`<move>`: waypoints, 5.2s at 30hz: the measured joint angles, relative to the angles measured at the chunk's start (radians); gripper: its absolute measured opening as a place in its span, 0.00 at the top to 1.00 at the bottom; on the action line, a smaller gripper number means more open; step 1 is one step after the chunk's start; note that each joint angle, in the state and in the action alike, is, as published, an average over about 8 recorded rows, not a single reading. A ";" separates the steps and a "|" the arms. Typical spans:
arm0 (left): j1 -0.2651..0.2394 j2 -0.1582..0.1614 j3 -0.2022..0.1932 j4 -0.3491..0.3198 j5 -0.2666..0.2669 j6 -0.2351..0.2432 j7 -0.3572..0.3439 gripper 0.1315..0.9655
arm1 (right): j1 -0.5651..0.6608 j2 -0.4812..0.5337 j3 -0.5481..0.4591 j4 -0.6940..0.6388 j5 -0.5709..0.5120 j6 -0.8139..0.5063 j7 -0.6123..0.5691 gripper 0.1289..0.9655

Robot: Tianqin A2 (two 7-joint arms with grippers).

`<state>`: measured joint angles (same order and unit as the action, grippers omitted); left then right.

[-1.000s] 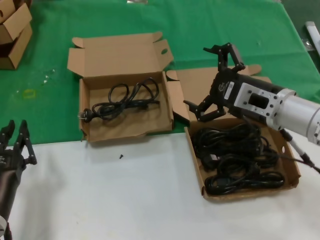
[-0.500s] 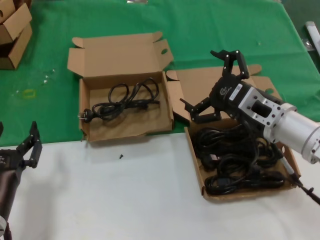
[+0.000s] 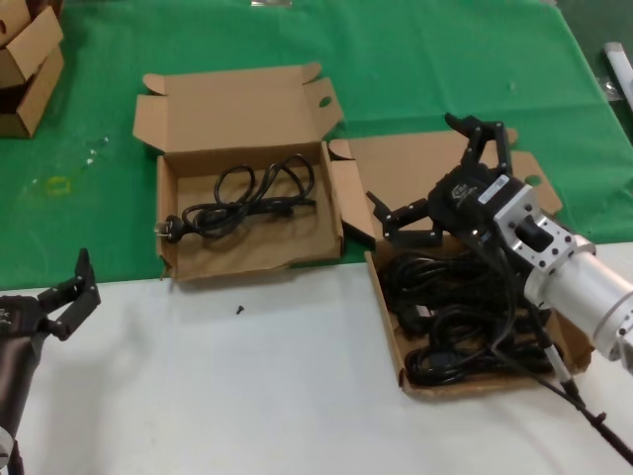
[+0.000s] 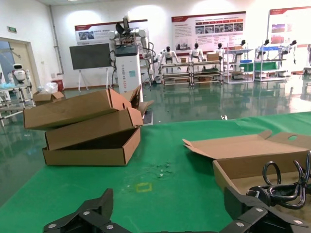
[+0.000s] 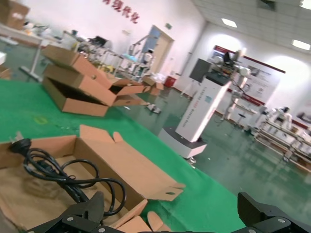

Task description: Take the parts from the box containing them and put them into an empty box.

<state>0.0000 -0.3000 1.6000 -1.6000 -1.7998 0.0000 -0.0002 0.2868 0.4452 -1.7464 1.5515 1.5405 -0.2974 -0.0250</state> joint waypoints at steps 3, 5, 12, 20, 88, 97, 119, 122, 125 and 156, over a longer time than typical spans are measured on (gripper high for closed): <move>0.000 0.000 0.000 0.000 0.000 0.000 0.000 0.30 | -0.023 -0.012 0.012 0.004 0.021 0.024 0.002 0.00; 0.000 0.000 0.000 0.000 0.000 0.000 0.000 0.25 | -0.039 -0.020 0.020 0.007 0.035 0.040 0.003 0.00; 0.000 0.000 0.000 0.000 0.000 0.000 0.001 0.12 | -0.093 -0.047 0.048 0.016 0.084 0.097 0.008 0.00; 0.000 0.000 0.000 0.000 0.000 0.000 0.000 0.03 | -0.155 -0.079 0.079 0.026 0.141 0.161 0.014 0.00; 0.000 0.000 0.000 0.000 0.000 0.000 0.000 0.00 | -0.267 -0.135 0.136 0.045 0.242 0.277 0.023 0.00; 0.000 0.000 0.000 0.000 0.000 0.000 0.000 0.00 | -0.267 -0.135 0.136 0.045 0.242 0.277 0.023 0.00; 0.000 0.000 0.000 0.000 0.000 0.000 0.000 0.00 | -0.267 -0.135 0.136 0.045 0.242 0.277 0.023 0.00; 0.000 0.000 0.000 0.000 0.000 0.000 0.000 0.00 | -0.267 -0.135 0.136 0.045 0.242 0.277 0.023 0.00; 0.000 0.000 0.000 0.000 0.000 0.000 0.000 0.00 | -0.267 -0.135 0.136 0.045 0.242 0.277 0.023 0.00; 0.000 0.000 0.000 0.000 0.000 0.000 0.000 0.00 | -0.267 -0.135 0.136 0.045 0.242 0.277 0.023 0.00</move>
<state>0.0000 -0.3000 1.6000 -1.6000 -1.8000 0.0000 0.0000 0.0196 0.3099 -1.6100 1.5967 1.7823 -0.0203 -0.0017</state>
